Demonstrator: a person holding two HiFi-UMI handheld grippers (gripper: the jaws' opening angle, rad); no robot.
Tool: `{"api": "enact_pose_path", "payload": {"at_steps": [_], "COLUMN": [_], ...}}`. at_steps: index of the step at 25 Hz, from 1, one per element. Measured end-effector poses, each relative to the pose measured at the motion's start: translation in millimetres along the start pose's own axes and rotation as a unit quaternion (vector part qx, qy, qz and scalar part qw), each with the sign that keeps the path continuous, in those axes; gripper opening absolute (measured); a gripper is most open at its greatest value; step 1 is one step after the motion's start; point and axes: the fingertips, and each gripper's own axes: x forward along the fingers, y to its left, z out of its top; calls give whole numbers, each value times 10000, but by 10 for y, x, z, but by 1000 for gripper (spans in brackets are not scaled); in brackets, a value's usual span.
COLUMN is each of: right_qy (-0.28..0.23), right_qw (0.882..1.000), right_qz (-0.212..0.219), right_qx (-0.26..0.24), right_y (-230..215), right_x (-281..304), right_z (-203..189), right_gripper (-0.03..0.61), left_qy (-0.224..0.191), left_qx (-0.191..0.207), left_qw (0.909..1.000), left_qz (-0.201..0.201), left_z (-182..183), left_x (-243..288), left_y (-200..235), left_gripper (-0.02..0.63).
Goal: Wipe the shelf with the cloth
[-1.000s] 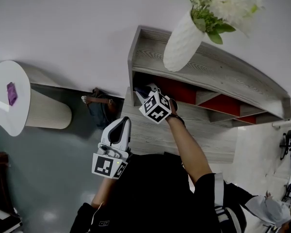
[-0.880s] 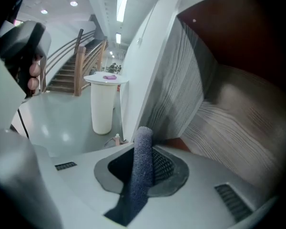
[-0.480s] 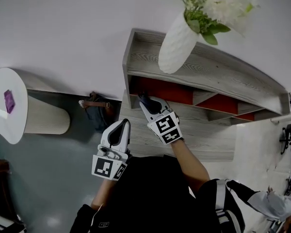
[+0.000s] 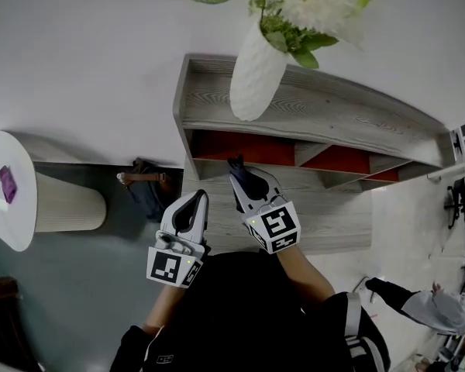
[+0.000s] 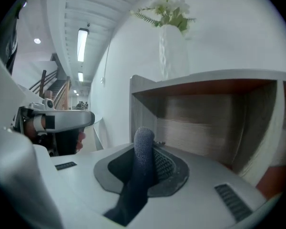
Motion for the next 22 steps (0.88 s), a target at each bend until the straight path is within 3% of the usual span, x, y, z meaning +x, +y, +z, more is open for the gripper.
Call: {"api": "enact_pose_path", "payload": {"at_steps": [12,22], "right_qy": [-691,-689], "right_qw": [9893,9858], "right_qz": [-1119,-1351], "right_qx": [631,722], "right_y": [-303,-386], "right_x": [-628,-684], "right_z": [68,-64], "right_gripper": [54,54], "left_qy": [165,261], "left_qx": [76,-45], "left_qw": [9992,9987], "left_qz": [-348,-429], "left_z": [-107,-236], "left_x": [277,360], "left_y": [-235,-278], "left_gripper": [5,5]}}
